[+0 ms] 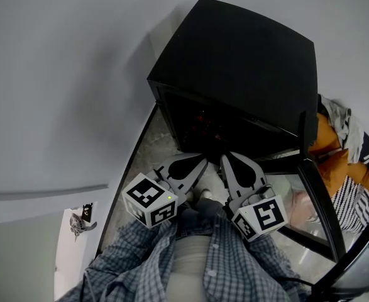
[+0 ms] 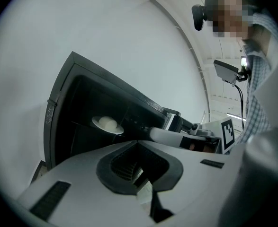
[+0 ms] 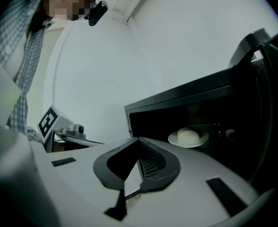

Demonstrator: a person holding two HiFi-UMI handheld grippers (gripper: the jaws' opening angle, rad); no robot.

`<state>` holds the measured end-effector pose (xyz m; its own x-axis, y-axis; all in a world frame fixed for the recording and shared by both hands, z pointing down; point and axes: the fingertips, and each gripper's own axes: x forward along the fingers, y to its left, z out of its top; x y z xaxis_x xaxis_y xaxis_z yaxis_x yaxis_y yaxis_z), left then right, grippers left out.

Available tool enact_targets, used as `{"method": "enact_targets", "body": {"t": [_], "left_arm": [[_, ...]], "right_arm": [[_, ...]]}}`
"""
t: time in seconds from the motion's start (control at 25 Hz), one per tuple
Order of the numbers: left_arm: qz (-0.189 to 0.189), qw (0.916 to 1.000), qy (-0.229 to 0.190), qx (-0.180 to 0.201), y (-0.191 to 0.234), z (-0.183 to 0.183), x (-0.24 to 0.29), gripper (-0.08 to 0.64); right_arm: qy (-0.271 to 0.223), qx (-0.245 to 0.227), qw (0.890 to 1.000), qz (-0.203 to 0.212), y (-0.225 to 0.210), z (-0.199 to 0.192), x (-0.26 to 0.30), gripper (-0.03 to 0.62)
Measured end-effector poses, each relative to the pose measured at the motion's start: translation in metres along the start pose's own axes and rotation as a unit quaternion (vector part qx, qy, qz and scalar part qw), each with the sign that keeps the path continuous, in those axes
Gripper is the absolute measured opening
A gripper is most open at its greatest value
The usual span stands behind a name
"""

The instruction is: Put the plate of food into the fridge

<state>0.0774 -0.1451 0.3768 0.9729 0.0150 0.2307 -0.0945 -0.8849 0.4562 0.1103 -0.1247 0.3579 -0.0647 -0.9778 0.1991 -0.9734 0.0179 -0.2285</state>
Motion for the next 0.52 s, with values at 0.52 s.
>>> {"method": "enact_targets", "body": {"t": [0.52], "left_arm": [[-0.013,0.9999,0.006,-0.003,-0.0049,-0.0006,0.0059,0.006]], "right_arm": [[0.003,-0.001,1.0,-0.002,-0.0021,0.0,-0.0012,0.006]]}}
